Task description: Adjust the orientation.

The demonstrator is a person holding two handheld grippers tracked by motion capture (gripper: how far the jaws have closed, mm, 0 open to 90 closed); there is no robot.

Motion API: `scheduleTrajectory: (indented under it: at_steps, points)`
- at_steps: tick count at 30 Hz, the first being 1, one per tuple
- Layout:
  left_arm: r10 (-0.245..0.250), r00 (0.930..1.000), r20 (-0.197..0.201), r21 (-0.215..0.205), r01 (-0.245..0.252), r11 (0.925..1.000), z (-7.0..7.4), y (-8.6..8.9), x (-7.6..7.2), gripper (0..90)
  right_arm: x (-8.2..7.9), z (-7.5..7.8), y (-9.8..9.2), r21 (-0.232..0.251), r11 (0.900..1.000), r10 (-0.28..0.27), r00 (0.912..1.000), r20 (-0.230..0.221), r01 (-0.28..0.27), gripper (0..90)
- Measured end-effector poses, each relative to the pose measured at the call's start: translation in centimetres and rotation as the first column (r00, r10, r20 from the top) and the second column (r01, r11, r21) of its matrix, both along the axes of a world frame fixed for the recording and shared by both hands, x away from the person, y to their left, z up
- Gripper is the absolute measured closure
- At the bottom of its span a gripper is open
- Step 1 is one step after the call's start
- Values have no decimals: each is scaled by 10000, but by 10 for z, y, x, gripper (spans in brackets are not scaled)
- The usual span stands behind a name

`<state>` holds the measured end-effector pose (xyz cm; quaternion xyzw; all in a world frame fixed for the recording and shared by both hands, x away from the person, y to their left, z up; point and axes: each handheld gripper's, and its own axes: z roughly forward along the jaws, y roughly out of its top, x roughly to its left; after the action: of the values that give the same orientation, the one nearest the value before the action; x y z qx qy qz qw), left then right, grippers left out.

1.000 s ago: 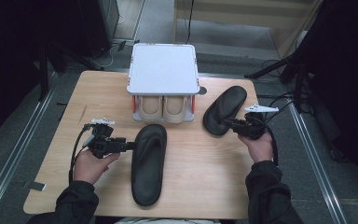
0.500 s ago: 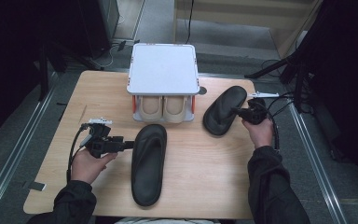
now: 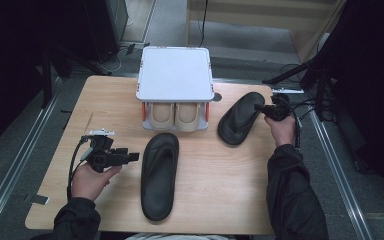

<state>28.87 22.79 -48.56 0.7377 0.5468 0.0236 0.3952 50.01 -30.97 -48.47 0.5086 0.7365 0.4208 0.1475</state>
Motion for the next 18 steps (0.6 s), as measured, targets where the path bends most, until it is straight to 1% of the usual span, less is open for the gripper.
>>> scheduleTrajectory:
  at_steps: [1,2,3,4,5,6,8,9,11,12,13,15,18]
  points:
    - [-7,10000,5,9,7,10000,-1,1,0,408,4,0,0,23,10000,-34,9998,-185,34,900]
    - [7,10000,-27,-20,-7,10000,-1,1,-1,408,8,-1,0,-115,9999,-25,9996,-292,21,900]
    - [18,10000,-71,45,-18,10000,-2,1,-2,408,10,-1,0,-176,9998,-60,9997,-251,55,900]
    - [26,10000,-84,53,-26,10000,-2,1,-2,407,12,-3,1,-123,9999,-86,9998,-185,83,900]
    - [26,10000,-84,53,-26,10000,-2,1,-2,407,14,-4,2,-125,9999,-70,9996,-264,67,900]
    - [78,9999,-84,43,-78,10000,-2,2,-3,407,16,-6,4,-400,9992,-12,9985,-538,-10,900]
    - [75,9999,-78,46,-75,10000,-3,3,-3,406,16,-9,8,-883,9960,97,9981,-615,-151,900]
    - [85,9999,-60,55,-85,9999,-3,3,-3,406,16,-9,9,-997,9948,135,9985,-540,-188,900]
    - [132,9999,-31,21,-132,9999,-2,4,-3,404,15,-8,11,-1139,9932,170,9980,-604,-238,900]
    - [143,9999,-32,25,-143,9999,-2,4,-3,404,13,-8,13,-1289,9911,250,9978,-620,-329,900]
    - [134,9999,-36,1,-134,9999,-2,5,-3,404,12,-8,13,-1387,9897,291,9980,-561,-366,900]
    - [150,9999,-25,2,-150,9999,-2,5,-3,404,10,-7,13,-1381,9896,312,9972,-676,-403,900]
    - [134,9999,44,-9,-134,9999,-1,5,-1,403,6,-7,10,-1195,9921,279,9964,-799,-373,900]
